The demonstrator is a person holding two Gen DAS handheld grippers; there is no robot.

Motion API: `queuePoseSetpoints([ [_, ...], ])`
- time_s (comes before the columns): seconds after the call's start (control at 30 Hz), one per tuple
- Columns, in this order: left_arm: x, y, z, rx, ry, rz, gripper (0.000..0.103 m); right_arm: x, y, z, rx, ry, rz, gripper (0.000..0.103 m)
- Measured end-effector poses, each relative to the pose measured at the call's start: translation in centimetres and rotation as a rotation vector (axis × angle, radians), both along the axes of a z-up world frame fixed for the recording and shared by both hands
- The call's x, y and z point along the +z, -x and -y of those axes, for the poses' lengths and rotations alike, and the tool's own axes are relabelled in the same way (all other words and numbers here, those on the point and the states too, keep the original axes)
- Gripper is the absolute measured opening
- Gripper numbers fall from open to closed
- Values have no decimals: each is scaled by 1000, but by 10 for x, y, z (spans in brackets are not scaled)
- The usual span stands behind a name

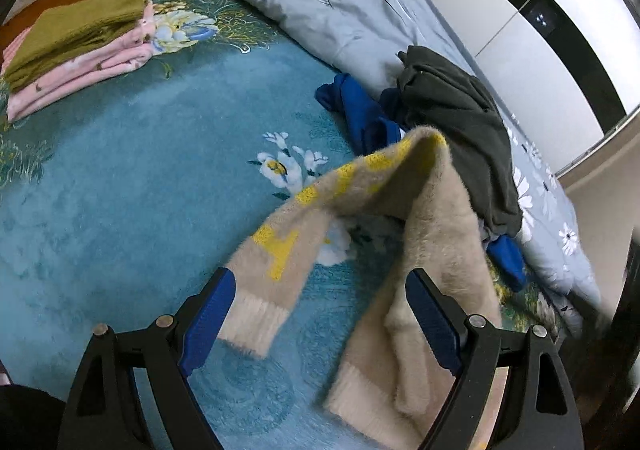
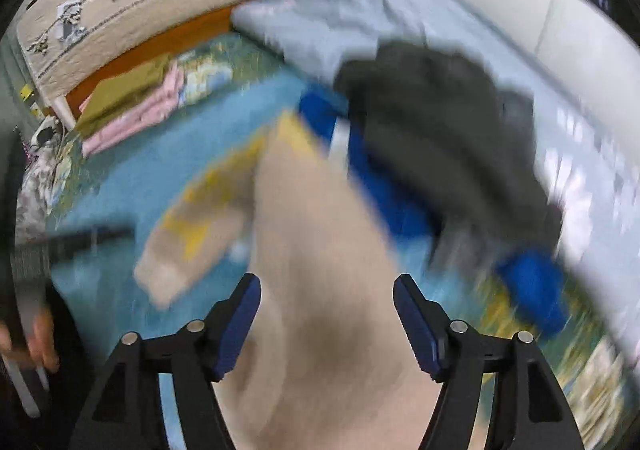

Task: Fold clothes
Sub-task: 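Carry the sweater with the right gripper and lay it onto the blanket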

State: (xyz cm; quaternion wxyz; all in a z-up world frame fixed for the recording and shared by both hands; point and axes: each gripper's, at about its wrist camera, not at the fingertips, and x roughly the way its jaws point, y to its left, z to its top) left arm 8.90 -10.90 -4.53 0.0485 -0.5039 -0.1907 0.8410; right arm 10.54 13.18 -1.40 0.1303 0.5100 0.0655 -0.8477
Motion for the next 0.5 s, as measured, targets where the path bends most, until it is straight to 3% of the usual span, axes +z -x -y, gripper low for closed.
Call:
queuePoseSetpoints([
  [0.23, -15, -2, 1, -5, 22, 16, 87, -75, -84, 6, 9, -80, 96, 72],
  [0.5, -22, -3, 1, -3, 40, 33, 87, -97, -100, 21, 19, -223, 74, 80],
])
